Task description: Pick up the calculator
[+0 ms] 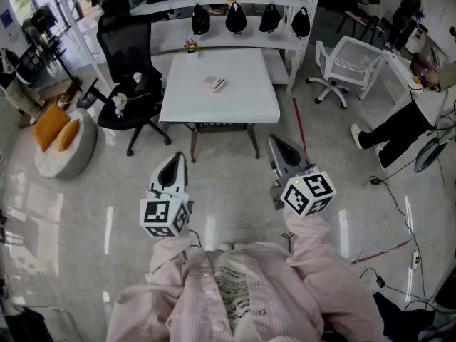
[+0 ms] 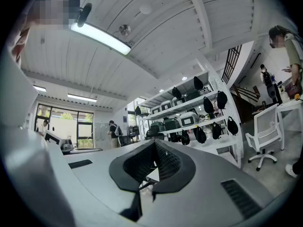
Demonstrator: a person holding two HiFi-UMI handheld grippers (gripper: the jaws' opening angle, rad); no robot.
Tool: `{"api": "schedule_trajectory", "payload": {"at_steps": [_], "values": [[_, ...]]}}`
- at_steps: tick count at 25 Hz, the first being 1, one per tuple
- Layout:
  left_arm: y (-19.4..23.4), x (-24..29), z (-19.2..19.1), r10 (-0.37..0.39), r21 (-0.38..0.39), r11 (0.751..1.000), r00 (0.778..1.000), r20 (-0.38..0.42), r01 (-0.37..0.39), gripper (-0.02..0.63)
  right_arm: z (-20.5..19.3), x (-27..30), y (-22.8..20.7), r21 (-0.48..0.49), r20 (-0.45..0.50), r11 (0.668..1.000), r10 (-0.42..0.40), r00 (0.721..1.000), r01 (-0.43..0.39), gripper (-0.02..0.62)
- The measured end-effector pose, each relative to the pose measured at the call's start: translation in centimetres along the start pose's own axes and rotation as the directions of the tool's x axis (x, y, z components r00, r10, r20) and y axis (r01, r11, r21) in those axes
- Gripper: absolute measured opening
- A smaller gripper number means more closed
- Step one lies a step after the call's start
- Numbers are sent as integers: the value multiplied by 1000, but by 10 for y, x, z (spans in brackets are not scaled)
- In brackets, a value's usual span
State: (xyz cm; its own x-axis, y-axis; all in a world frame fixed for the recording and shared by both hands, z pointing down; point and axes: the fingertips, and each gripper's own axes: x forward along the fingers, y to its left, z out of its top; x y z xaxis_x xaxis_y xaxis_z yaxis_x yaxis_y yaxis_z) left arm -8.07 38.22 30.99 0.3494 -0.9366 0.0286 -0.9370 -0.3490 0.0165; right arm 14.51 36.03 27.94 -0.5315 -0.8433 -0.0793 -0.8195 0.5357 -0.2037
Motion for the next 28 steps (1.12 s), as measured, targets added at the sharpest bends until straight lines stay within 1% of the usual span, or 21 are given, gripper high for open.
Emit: {"api": "schedule_trajectory", "payload": {"at_steps": [2,7,13,14,15,16,17,22,28], "values": [[-3,2,-1,-2,-1,1000,1000,-1,2,0,-1,-1,-4,0,-4,1000,-3,1000,3,-2],[-12,6,-5,-4,-6,1000,1000,-5,4,0,-2,-4,-13,-34,-11,999,3,1000,-4,0],[-23,8,-15,-3,-8,1000,1000,-19,3,0,-13,-5,-24,-11,-32,1000,29,999,-29,5],[-24,8,-18,-1,-10,1000,1000,-24,1,0,-16,-5,-24,1,-40,999,32,999,-32,18],[-24,7,-21,2,-14,1000,1000,-30,-2,0,-20,-6,-24,15,-50,999,37,998,-36,68],[-23,5,-23,6,-18,1000,999,-36,-6,0,-24,-6,-24,26,-59,999,42,997,-41,94],[-23,5,-25,9,-22,1000,999,-41,-10,0,-27,-5,-24,33,-67,998,47,997,-45,103],[-21,5,-31,21,-26,999,998,-51,-22,0,-35,2,-26,47,-80,998,51,996,-47,191],[-15,16,-40,25,-39,999,997,-69,-28,0,-48,15,-31,64,-105,997,58,993,-52,224]]}}
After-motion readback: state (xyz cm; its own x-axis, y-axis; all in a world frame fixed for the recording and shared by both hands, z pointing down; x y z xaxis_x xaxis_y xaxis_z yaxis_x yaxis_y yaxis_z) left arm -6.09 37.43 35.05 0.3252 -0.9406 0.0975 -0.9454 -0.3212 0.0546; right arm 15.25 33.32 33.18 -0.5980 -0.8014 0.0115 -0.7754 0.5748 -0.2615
